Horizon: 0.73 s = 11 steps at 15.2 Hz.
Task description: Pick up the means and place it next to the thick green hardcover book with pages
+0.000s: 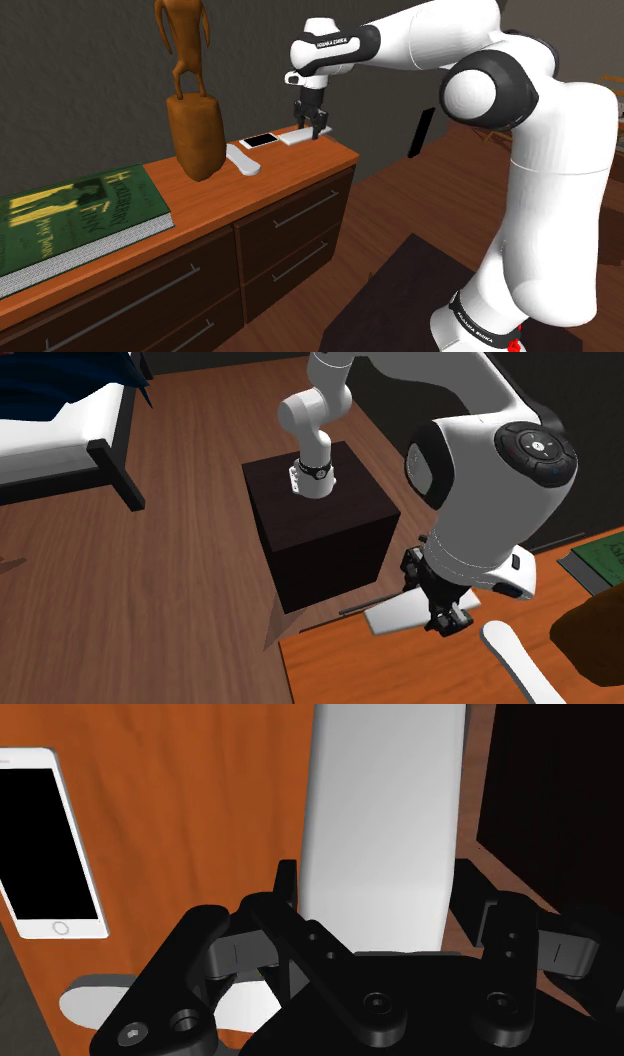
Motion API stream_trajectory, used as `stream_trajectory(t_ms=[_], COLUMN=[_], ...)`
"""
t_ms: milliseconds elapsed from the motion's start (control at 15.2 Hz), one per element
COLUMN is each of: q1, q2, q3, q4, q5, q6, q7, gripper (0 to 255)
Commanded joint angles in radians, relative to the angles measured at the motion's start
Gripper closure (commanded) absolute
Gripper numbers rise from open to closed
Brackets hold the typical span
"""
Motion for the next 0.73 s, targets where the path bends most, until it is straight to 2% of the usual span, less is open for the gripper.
stream_trajectory(t_ms=[0,660], q1=[0.034,0.182], q2=[-0.016,-0.025], q3=[0.01,0.072], q4=[-0.021,-0.024], q5=[-0.009,-0.032], q6=[0.008,0.012], q7=[0.044,0.258], gripper=[255,255])
